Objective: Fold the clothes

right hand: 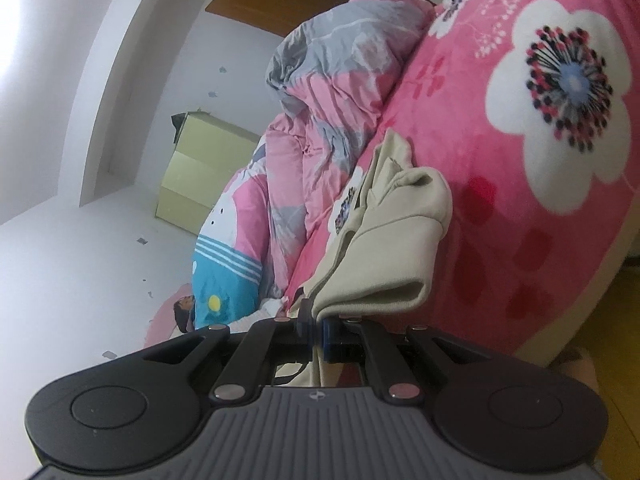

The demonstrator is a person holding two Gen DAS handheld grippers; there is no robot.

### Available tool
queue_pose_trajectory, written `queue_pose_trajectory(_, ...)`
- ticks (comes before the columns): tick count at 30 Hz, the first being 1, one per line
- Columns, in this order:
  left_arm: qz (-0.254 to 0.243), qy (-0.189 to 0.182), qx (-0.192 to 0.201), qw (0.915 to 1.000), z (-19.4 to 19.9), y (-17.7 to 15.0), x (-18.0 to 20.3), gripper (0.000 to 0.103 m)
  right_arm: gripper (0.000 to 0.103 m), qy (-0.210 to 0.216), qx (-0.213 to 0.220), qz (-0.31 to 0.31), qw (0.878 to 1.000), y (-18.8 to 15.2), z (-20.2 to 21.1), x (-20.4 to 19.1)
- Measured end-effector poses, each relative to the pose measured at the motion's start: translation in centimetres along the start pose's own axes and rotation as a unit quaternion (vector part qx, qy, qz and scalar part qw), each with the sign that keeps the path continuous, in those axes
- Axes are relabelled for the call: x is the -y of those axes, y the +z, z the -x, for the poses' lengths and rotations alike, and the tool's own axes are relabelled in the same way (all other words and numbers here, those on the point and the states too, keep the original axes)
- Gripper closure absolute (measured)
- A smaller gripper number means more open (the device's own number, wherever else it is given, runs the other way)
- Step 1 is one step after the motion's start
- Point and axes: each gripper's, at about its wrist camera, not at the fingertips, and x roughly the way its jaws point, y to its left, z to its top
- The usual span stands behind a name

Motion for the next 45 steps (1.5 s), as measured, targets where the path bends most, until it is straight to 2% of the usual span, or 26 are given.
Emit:
queue_pose_trajectory(4, 0.015, -0.009, 0.003, 0.9998, -0.5, 0.5, -0.6, 0.1, 0.099, -0.003, -0.003, 0.0, 1.0, 0.1, -0.6, 0.2)
queue_pose_trajectory(11, 0.011, -0.027, 0.02, 0.9994, -1.3, 2.1, -0.9, 0.1, 0.099, 0.001, 0.01, 0.041, 0.999, 1.0, -1.7, -1.4)
queue_pose_trajectory(20, 0.015, -0.037, 0.049, 0.998, -3.4, 4.5, -1.4, 0.1, 0.099, 0.013, 0.014, 0.071, 0.997, 3.4, -4.7, -2.8)
queue_pose_trajectory(34, 0.009, -0.035, 0.084, 0.9959, -8.0, 8.5, -3.0, 0.1, 0.099, 0.04, 0.019, 0.127, 0.991, 8.4, -12.4, -5.1)
queue_pose_trajectory(45, -0.013, -0.012, 0.096, 0.9952, -12.9, 11.8, -5.0, 0.1, 0.099, 0.039, 0.017, 0.146, 0.988, 12.3, -20.2, -4.2)
